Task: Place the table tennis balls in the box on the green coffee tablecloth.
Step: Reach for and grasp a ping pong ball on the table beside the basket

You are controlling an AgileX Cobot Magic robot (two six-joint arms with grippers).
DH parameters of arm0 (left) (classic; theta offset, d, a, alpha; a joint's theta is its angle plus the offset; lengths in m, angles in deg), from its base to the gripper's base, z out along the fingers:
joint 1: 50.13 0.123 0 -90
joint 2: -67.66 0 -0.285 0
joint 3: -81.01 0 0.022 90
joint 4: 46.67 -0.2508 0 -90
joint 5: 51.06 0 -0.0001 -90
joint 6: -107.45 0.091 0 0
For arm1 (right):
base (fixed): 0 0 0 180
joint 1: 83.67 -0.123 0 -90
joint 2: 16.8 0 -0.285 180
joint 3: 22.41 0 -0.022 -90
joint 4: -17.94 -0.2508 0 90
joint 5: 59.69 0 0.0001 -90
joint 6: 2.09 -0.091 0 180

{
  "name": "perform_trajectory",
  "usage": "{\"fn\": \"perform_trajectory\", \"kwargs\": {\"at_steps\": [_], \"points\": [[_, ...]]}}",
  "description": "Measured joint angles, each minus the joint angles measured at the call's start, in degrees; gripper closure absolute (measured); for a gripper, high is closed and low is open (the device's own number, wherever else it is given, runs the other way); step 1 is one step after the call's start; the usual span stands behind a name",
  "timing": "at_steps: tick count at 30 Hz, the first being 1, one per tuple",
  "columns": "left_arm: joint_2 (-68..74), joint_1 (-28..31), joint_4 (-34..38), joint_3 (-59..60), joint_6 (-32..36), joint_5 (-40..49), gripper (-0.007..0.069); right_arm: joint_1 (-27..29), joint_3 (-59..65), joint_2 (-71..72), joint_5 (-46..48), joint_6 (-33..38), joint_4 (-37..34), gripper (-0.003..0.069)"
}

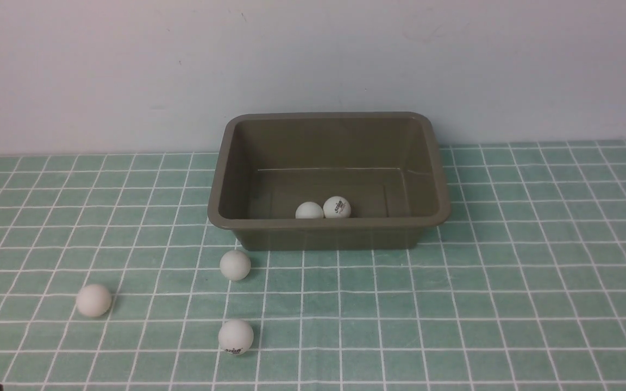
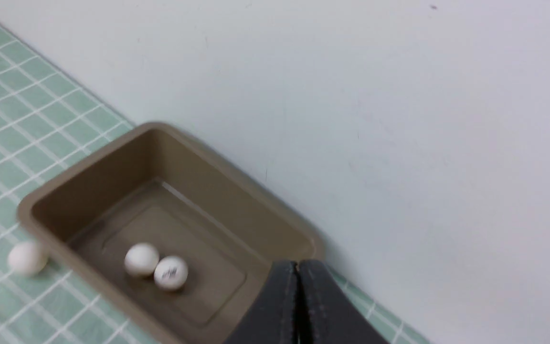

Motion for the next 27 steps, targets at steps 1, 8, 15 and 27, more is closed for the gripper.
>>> {"fn": "perform_trajectory", "kwargs": {"at_steps": [1, 8, 15, 27], "points": [[0.0, 0.0, 0.0, 0.0, -0.38, 0.0, 0.0629, 0.0, 1.7, 1.53, -0.19, -0.16, 0.0, 0.0675], [0.0, 0.0, 25.29, 0.0, -9.47, -0.14, 0.0629, 0.0, 38.17, 29.49, -8.17, -6.58, -0.99, 0.0675], [0.0, 0.0, 45.25, 0.0, -10.22, -1.0, 0.0629, 0.0, 64.02, 54.54, -9.56, -9.98, -3.88, 0.0675], [-0.06, 0.21, 64.81, 0.01, -7.51, -6.01, 0.0629, 0.0, 70.51, 69.31, -9.81, -20.09, -4.41, 0.0676]]}}
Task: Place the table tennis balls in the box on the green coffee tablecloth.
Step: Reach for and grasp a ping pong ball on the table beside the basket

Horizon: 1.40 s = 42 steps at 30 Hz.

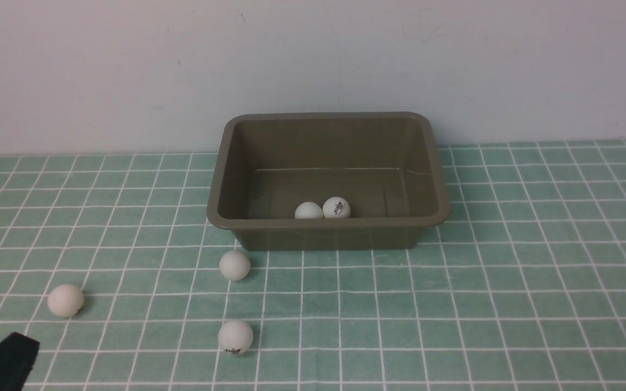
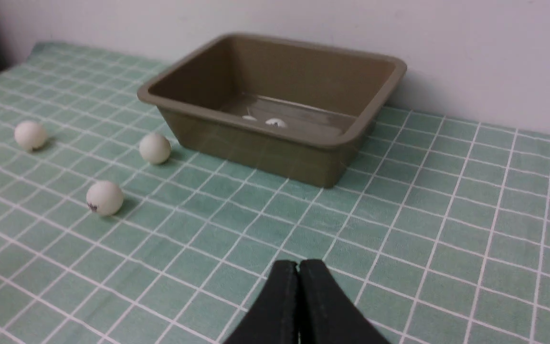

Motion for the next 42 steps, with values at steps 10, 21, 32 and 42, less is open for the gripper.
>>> {"fn": "perform_trajectory", "kwargs": {"at_steps": [10, 21, 32, 42], "points": [[3.01, 0.22, 2.86, -21.15, 47.57, -1.27, 0.0629, 0.0, 0.0, -9.53, -5.6, 0.61, -0.06, 0.0676], [30.21, 0.28, -38.66, -32.55, 34.37, 13.15, 0.0624, 0.0, 0.0, -10.08, -16.22, 0.67, 0.3, 0.0676], [38.8, 0.28, -71.96, -34.99, 2.66, 22.09, 0.0451, 0.0, 0.0, -10.15, -17.76, 0.67, 0.3, 0.0676], [56.43, 0.28, -77.67, -37.01, -6.77, 20.63, 0.0116, 0.0, 0.0, -10.15, -17.76, 0.67, -0.03, 0.0676]]}}
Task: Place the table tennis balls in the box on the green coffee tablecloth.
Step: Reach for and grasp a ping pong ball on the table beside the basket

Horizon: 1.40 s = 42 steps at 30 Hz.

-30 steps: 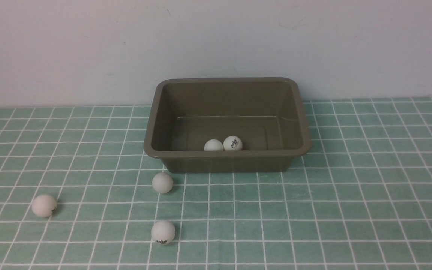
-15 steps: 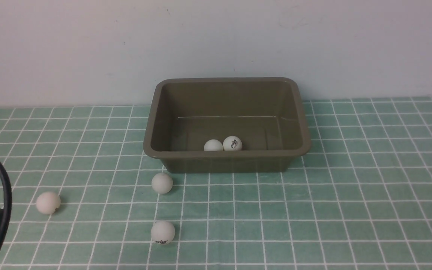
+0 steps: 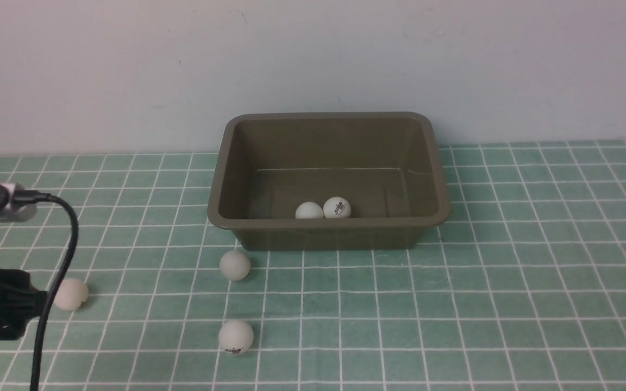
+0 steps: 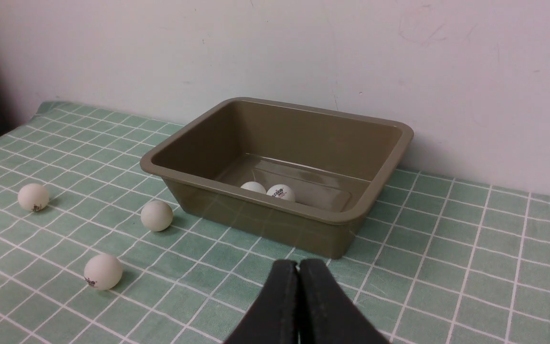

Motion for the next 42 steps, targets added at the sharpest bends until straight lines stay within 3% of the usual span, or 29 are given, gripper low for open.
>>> {"fn": "perform_trajectory", "kwargs": {"at_steps": [8, 22, 36, 40, 42], "points": [[21.8, 0.0, -0.06, -10.97, -0.49, 0.28, 0.009, 0.0, 0.0, 0.0, 0.0, 0.0, -1.11, 0.0676], [37.87, 0.0, -2.79, -22.55, -0.54, 4.02, 0.009, 0.0, 0.0, 0.0, 0.0, 0.0, -1.11, 0.0676], [47.28, 0.0, -4.53, -24.77, -0.54, 4.86, 0.009, 0.0, 0.0, 0.0, 0.0, 0.0, -1.55, 0.0676], [48.79, 0.0, -4.75, -24.77, -0.81, 4.07, 0.0108, 0.0, 0.0, 0.0, 0.0, 0.0, -2.63, 0.0676], [49.73, 0.0, -4.64, -24.82, -0.94, 3.55, 0.0179, 0.0, 0.0, 0.0, 0.0, 0.0, -2.95, 0.0676]]}}
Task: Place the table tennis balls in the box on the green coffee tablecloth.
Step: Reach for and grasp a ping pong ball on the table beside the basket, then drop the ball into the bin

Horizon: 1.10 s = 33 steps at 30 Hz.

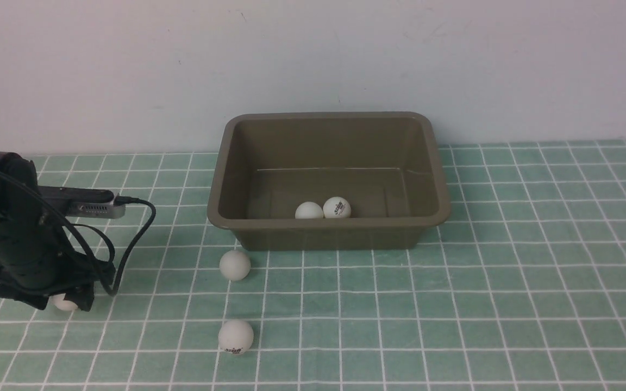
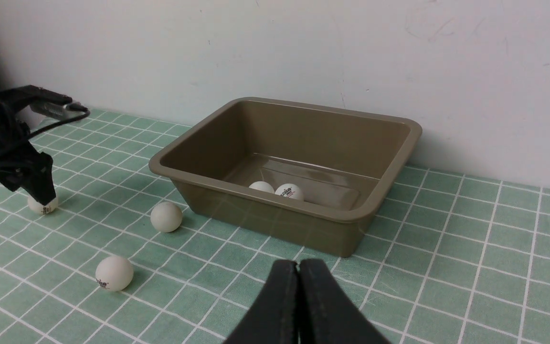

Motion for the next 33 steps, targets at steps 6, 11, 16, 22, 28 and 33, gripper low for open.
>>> {"fn": "perform_trajectory", "kwargs": {"at_steps": [6, 11, 16, 22, 28, 33], "points": [[0.46, 0.0, -0.32, -2.39, 0.0, 2.13, 0.0281, 0.0, 0.0, 0.0, 0.0, 0.0, -0.07, 0.0676], [-0.55, -1.5, -0.48, -11.29, 1.86, 17.15, 0.0281, 0.0, 0.0, 0.0, 0.0, 0.0, -0.12, 0.0676], [-2.5, -7.99, 8.0, -24.9, 7.67, 28.08, 0.0281, 0.0, 0.0, 0.0, 0.21, 0.0, -0.12, 0.0676], [-0.28, -21.06, 15.12, -30.7, 11.93, 13.68, 0.0281, 0.0, 0.0, 0.0, 2.28, 0.0, -0.12, 0.0676], [6.8, -25.63, 12.13, -30.81, 13.16, 3.16, 0.0281, 0.0, 0.05, 0.0, 4.5, 0.0, -0.12, 0.0676], [9.98, -25.67, 12.53, -30.81, 13.16, -0.61, 0.0203, 0.0, 0.05, 0.0, 5.24, 0.0, -0.12, 0.0676]]}}
